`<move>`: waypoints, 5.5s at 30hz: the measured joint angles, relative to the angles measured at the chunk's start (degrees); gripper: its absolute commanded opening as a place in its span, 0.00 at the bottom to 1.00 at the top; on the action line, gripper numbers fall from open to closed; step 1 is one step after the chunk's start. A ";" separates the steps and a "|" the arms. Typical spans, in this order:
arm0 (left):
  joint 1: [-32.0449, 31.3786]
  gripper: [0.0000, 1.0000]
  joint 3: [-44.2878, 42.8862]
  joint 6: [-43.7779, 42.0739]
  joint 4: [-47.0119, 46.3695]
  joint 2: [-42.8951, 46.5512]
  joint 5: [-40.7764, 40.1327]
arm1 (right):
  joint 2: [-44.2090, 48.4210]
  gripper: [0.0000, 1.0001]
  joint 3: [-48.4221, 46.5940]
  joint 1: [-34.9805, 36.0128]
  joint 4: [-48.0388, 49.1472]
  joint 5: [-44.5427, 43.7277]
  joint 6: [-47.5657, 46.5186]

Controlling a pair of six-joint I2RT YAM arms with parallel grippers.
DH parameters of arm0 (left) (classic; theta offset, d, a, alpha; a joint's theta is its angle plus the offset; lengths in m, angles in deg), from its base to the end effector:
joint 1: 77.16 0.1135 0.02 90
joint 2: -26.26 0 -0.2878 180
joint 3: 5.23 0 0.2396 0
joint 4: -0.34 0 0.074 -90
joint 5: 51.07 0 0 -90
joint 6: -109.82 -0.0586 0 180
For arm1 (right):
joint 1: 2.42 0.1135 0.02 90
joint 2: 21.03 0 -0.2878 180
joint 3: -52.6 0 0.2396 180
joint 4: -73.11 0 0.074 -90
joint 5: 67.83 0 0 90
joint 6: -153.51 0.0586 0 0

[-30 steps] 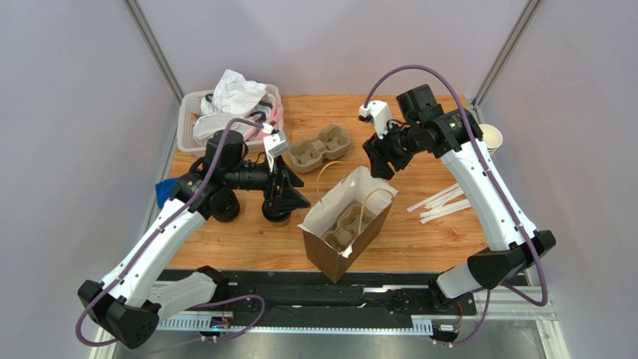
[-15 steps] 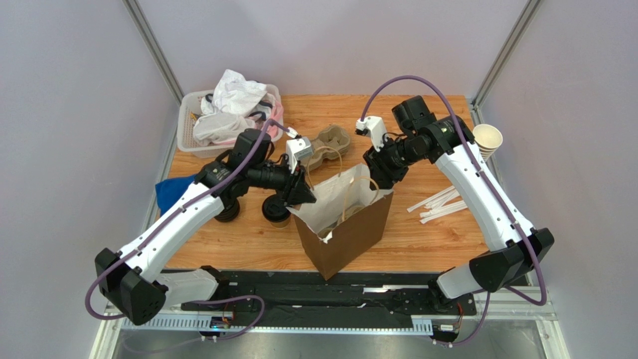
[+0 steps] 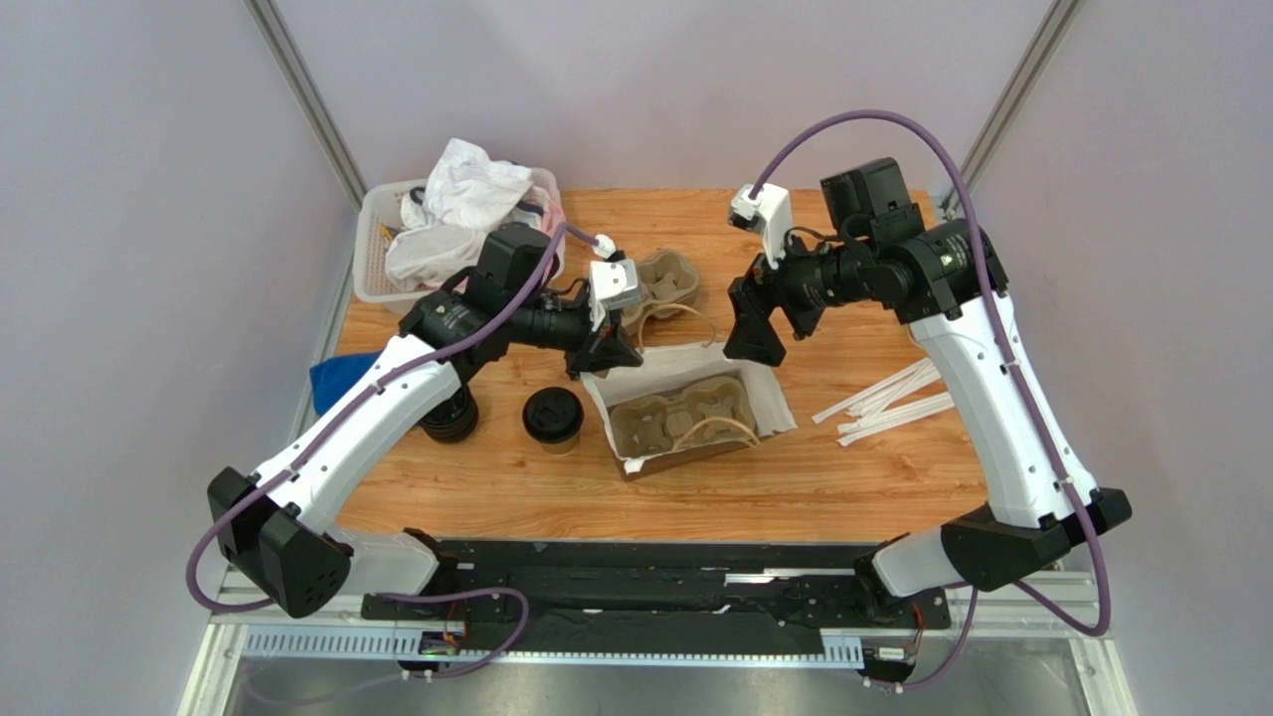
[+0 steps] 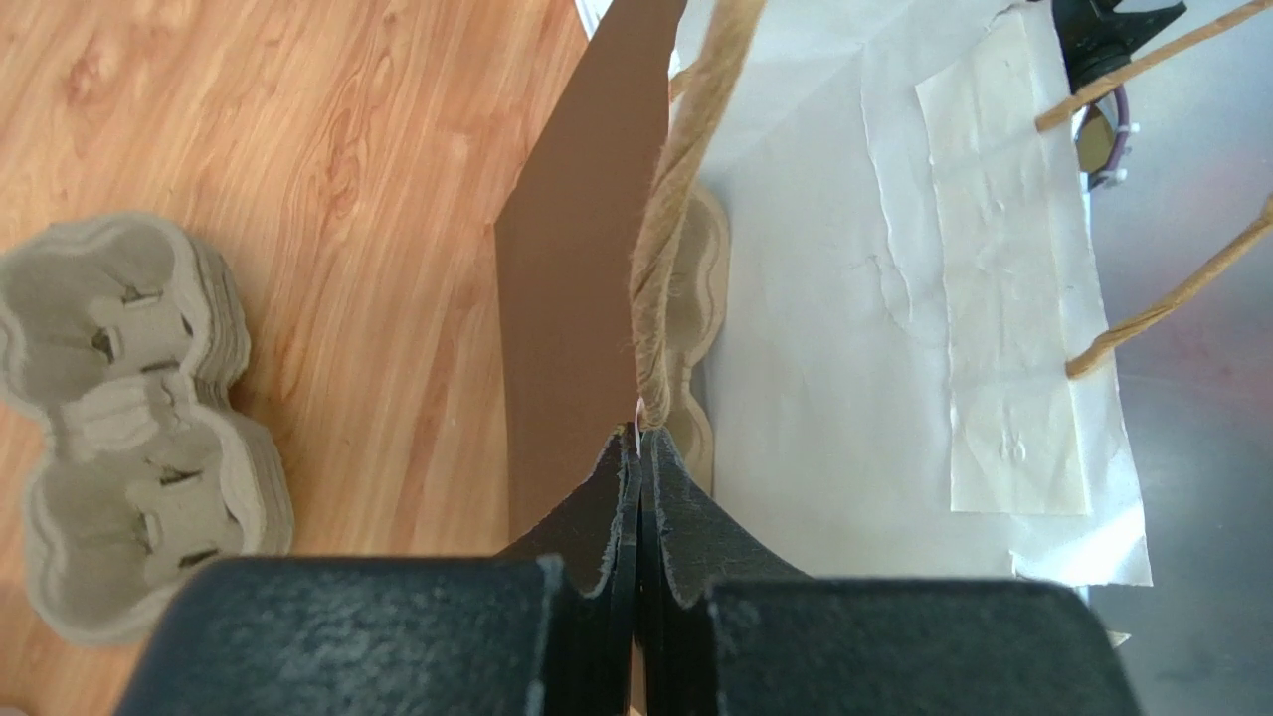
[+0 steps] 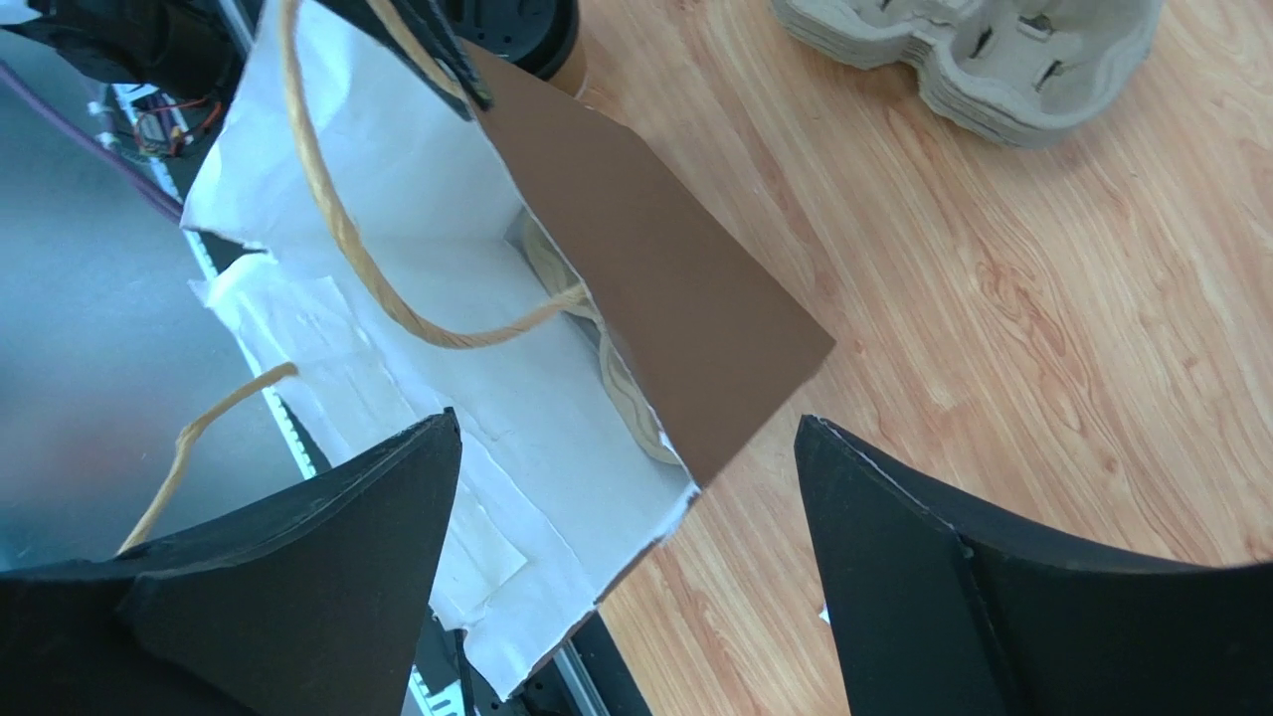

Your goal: Pack the takeout coffee

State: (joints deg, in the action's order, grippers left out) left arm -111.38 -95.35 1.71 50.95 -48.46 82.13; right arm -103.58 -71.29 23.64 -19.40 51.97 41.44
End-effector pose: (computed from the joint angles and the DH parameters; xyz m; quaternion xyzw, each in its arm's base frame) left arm 0.2011 -0.1853 0.3875 0.5160 0.6662 -0.3836 0.3778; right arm 0.2036 0.1320 0.4599 -0.4497 0.7974 0.2535 0.3126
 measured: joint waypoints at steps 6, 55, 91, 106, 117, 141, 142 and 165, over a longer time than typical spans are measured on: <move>-0.04 0.00 -0.46 -3.48 -1.64 -1.92 1.79 | -0.63 0.88 0.31 0.57 0.00 2.86 -2.47; 8.94 0.70 2.86 -2.49 -5.55 4.26 1.38 | 3.23 0.00 15.72 6.62 17.53 -6.36 -11.19; 14.43 0.99 17.66 -8.31 6.40 2.62 -15.98 | 25.62 0.00 41.51 20.76 35.52 -28.33 -9.73; 11.54 0.99 17.75 -8.24 6.36 0.87 -20.79 | 24.98 0.00 41.53 20.76 35.45 -31.19 -9.66; 9.16 0.99 19.41 -8.11 3.85 0.02 -22.32 | 24.72 0.00 41.64 20.76 35.43 -31.91 -9.62; 8.46 0.99 18.05 -7.76 4.26 0.02 -24.17 | 24.33 0.00 41.64 20.76 35.43 -32.35 -9.46; 8.46 0.99 17.84 -7.76 4.42 0.02 -24.30 | 24.30 0.00 41.64 20.76 35.43 -32.35 -9.46; 8.48 0.81 20.61 -8.20 4.61 -0.52 -24.98 | 23.63 0.00 41.64 20.76 35.45 -32.81 -9.44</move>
State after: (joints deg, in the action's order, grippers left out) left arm -102.90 -74.73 -6.49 55.57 -48.99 57.15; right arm -79.95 -29.65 44.41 16.05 19.17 32.00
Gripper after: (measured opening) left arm 0.897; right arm 0.016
